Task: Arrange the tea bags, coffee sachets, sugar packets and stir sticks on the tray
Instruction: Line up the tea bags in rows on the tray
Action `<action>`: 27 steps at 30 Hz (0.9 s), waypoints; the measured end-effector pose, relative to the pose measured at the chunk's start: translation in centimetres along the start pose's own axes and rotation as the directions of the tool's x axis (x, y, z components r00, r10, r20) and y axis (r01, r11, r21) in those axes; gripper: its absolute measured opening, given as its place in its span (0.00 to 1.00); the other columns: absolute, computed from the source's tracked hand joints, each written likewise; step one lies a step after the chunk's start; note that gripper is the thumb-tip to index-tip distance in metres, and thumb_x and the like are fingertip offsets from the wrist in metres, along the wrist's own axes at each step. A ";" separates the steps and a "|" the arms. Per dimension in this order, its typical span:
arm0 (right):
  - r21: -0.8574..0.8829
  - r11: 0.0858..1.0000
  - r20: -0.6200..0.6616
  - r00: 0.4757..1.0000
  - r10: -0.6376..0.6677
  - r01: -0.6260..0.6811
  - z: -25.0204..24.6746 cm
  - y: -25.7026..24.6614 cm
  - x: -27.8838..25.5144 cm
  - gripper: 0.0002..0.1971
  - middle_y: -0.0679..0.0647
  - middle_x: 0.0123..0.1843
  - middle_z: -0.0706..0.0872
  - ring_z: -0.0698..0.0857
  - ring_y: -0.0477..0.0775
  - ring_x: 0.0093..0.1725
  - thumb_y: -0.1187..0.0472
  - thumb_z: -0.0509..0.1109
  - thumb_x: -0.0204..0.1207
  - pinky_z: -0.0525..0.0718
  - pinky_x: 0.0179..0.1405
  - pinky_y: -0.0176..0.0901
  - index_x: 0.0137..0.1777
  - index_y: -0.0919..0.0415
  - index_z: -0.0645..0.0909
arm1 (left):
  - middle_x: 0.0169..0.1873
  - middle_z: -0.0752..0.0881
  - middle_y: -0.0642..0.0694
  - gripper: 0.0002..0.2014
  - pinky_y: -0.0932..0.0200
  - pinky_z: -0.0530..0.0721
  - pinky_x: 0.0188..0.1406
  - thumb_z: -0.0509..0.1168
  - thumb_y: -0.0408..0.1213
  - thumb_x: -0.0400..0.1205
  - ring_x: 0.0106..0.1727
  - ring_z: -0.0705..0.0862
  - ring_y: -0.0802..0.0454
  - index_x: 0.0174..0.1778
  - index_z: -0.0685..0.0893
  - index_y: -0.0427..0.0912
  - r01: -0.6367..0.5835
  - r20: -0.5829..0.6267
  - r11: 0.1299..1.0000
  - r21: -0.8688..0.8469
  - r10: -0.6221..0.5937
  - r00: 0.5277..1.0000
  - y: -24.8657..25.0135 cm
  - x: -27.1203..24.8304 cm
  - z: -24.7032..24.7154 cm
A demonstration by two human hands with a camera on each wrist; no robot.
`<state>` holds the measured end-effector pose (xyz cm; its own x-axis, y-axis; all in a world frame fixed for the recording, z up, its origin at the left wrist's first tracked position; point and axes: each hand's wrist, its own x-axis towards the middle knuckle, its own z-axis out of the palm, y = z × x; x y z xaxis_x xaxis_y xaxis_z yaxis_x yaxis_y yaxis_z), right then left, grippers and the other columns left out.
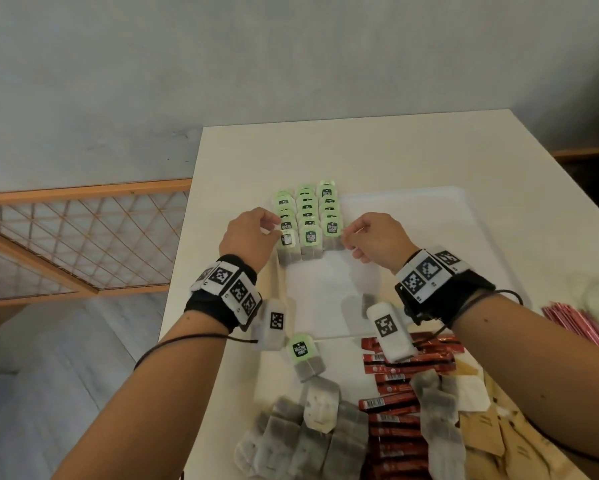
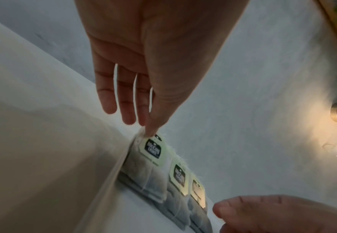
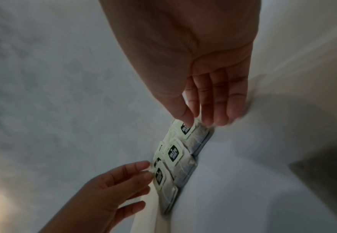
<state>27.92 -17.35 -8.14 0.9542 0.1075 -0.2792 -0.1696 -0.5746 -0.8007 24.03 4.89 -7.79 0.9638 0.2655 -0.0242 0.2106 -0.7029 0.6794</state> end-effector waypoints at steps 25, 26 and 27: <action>-0.504 0.851 0.337 0.941 0.033 0.151 -5.6 3.2 -6.4 0.20 0.43 0.43 0.87 0.84 0.43 0.45 0.44 0.84 0.60 0.79 0.45 0.38 0.48 0.52 0.87 | 0.52 0.83 0.55 0.12 0.58 0.76 0.47 0.70 0.45 0.79 0.49 0.81 0.57 0.57 0.81 0.53 -0.339 0.450 0.911 0.236 0.207 0.869 6.8 -8.3 3.2; -0.513 0.845 0.333 0.942 0.035 0.150 -5.5 3.5 -6.9 0.21 0.42 0.42 0.86 0.84 0.42 0.44 0.43 0.85 0.59 0.80 0.45 0.39 0.48 0.52 0.87 | 0.54 0.83 0.55 0.12 0.58 0.76 0.48 0.70 0.45 0.79 0.50 0.80 0.56 0.58 0.81 0.53 -0.367 0.474 0.899 0.239 0.222 0.852 7.1 -8.9 3.7; -0.524 0.838 0.321 0.947 0.026 0.154 -5.3 3.8 -7.3 0.21 0.41 0.42 0.86 0.84 0.42 0.44 0.43 0.85 0.58 0.81 0.46 0.40 0.48 0.51 0.86 | 0.56 0.82 0.54 0.13 0.57 0.76 0.49 0.69 0.46 0.80 0.52 0.80 0.55 0.60 0.81 0.54 -0.393 0.494 0.886 0.246 0.234 0.837 7.4 -9.4 4.2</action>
<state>21.65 -24.60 -6.30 0.8200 0.3468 -0.4553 0.1342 -0.8899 -0.4360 17.23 -5.57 -5.63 0.9371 -0.2680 -0.2236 -0.1515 -0.8896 0.4309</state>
